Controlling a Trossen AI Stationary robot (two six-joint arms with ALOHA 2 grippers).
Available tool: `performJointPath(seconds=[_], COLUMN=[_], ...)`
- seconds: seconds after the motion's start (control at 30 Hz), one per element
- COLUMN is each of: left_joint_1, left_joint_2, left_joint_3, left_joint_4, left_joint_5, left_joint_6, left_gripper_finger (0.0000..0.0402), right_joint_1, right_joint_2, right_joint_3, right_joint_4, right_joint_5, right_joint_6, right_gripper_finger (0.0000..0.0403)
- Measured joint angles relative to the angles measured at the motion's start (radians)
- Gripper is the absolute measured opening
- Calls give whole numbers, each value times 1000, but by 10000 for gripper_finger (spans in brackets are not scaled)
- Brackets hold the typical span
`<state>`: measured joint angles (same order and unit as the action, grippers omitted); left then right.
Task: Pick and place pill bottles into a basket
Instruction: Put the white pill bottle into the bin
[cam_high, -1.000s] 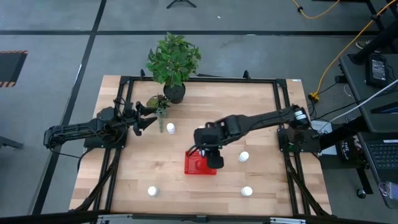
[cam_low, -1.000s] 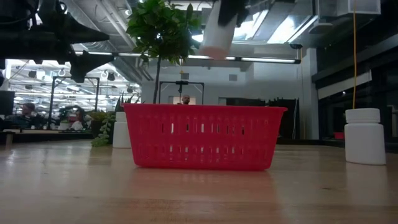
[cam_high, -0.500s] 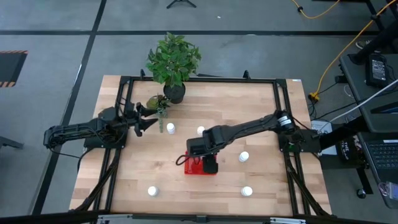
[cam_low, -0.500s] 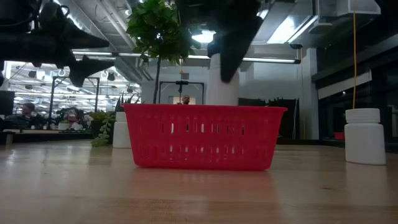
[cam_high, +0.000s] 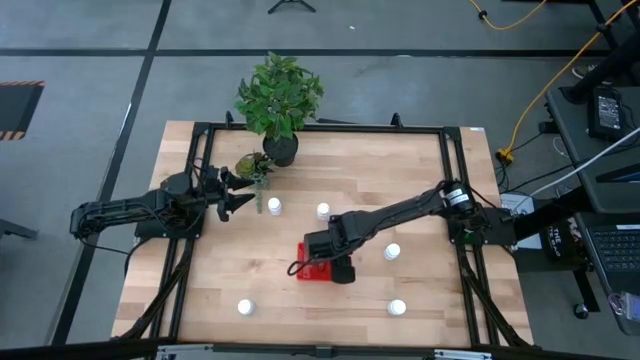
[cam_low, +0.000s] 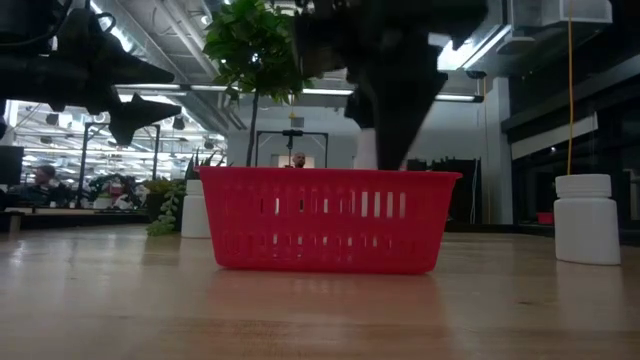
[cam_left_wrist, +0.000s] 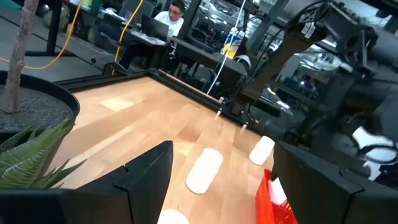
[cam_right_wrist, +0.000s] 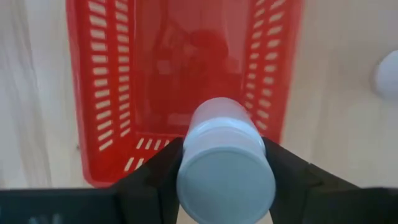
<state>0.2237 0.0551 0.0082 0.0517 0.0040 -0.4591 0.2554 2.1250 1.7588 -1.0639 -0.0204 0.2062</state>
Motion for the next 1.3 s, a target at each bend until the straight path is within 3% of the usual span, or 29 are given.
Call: performJointPath(seconds=[0.5,0.87,1.13,1.3], left_joint_1=[0,0,0,0], left_joint_2=[0,0,0,0], left_joint_3=[0,0,0,0], left_joint_4=[4,3,2,1], left_joint_5=[1,67,74,79], left_joint_6=[-11,-28,-27,-26], left_gripper_finger=[271,271,271,271], right_joint_1=[-15,-31,-37,-54], right_joint_2=[-1,-7,-21,-21], right_joint_3=[-98,-99,19,129], right_joint_4=[95,95,-49,-138], right_joint_5=[1,0,7,125], right_joint_6=[14,114,121,61], right_gripper_finger=[171,268,298,300])
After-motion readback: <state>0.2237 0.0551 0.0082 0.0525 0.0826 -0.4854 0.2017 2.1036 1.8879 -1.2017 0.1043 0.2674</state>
